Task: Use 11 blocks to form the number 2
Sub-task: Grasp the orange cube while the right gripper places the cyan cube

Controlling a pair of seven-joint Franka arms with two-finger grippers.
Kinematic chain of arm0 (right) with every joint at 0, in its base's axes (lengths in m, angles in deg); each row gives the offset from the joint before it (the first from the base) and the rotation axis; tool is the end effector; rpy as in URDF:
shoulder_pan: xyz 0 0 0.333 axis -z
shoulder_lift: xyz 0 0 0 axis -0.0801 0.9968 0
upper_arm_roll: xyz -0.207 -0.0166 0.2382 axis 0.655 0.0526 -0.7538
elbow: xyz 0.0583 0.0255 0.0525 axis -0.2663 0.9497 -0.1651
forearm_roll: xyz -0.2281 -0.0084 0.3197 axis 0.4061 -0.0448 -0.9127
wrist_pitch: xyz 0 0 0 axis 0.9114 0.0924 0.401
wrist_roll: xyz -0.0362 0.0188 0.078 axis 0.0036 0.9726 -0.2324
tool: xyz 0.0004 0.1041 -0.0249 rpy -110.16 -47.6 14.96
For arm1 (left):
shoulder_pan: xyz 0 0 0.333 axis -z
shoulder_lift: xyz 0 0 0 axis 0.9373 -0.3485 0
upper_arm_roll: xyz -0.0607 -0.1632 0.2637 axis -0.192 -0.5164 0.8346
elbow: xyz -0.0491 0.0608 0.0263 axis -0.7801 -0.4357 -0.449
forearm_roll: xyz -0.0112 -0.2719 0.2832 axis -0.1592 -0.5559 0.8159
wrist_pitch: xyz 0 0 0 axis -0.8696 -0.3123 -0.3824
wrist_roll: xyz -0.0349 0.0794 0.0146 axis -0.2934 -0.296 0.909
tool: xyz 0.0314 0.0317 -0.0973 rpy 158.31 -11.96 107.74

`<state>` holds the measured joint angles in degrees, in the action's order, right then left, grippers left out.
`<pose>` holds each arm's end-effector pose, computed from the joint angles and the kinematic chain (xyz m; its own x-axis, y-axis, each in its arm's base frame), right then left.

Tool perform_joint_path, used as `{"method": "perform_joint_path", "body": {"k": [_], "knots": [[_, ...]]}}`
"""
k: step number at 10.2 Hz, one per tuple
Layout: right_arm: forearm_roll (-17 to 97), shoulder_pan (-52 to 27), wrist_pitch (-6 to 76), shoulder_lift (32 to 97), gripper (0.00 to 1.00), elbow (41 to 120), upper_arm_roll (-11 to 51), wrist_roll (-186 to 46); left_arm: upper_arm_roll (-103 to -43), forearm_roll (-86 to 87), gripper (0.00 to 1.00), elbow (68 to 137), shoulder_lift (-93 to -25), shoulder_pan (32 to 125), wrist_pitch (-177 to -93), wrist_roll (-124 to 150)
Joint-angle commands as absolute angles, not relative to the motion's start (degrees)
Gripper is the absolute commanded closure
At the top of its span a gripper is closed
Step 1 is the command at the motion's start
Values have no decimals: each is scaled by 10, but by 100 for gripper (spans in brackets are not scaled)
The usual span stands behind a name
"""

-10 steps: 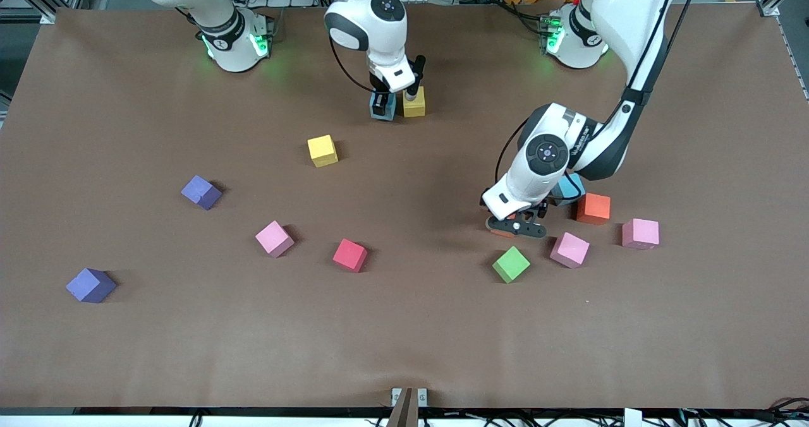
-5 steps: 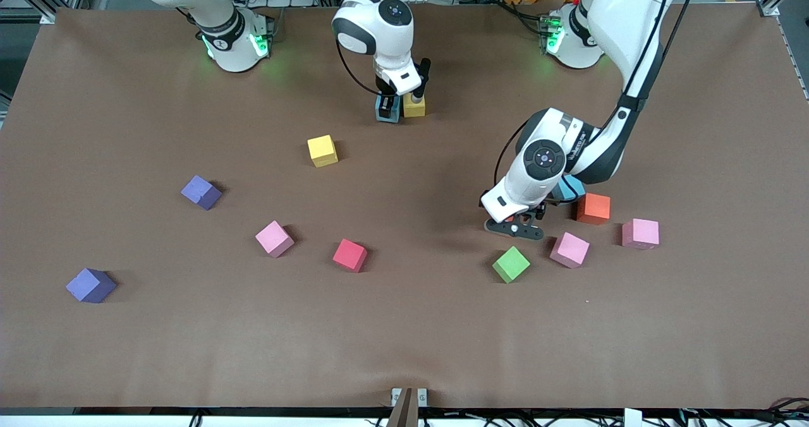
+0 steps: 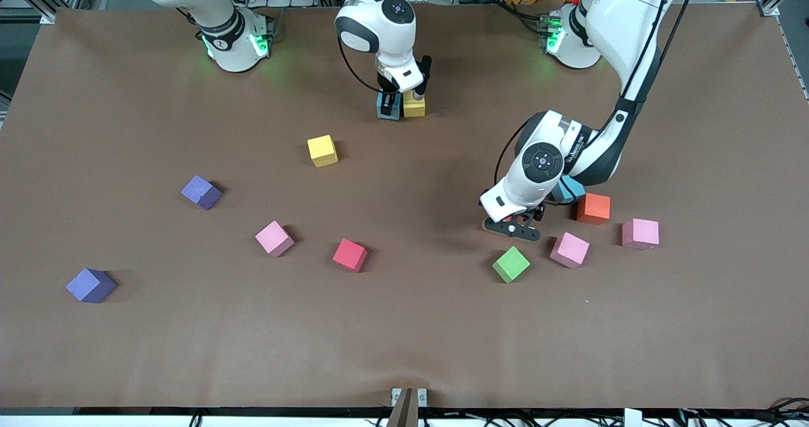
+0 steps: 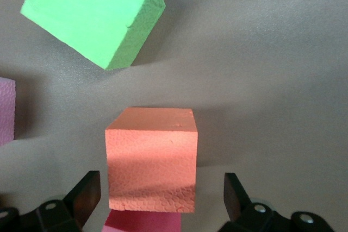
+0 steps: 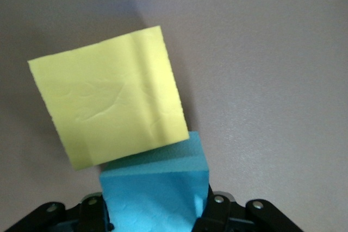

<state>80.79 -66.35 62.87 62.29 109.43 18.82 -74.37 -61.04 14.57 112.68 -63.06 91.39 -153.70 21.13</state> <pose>0.2142 0.4954 0.1989 0.1875 0.9767 -0.1046 0.9820 -0.1839 0.0428 0.5513 -0.2916 0.2204 0.9582 -0.2822 -0.0480 -0.2832 -0.9590 -0.0149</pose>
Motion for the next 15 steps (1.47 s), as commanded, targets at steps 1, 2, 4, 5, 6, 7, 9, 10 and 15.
{"method": "perform_joint_path", "body": {"k": [1,2,4,5,6,7,9,10,15], "knots": [[811,-672,630,638,50,1078,186,-739,-608,147,0,1119,-640,915,-1541,201],[811,-672,630,641,50,1074,186,-738,-608,139,0,1118,-641,915,-1541,208],[810,-672,630,645,50,1066,186,-738,-608,140,0,1119,-641,915,-1541,208],[810,-672,630,648,49,1065,186,-738,-608,142,0,1119,-641,915,-1541,208],[810,-672,630,648,47,1064,186,-738,-608,144,5,1120,-641,915,-1541,207],[810,-673,629,648,42,1064,186,-737,-608,144,15,1120,-641,916,-1541,209],[810,-673,630,649,28,1064,186,-737,-608,140,51,1121,-641,916,-1541,212],[810,-673,630,649,24,1064,186,-737,-608,139,81,1121,-641,916,-1541,219],[810,-673,623,637,0,1066,186,-737,-613,141,100,1124,-609,921,-1509,241]]}}
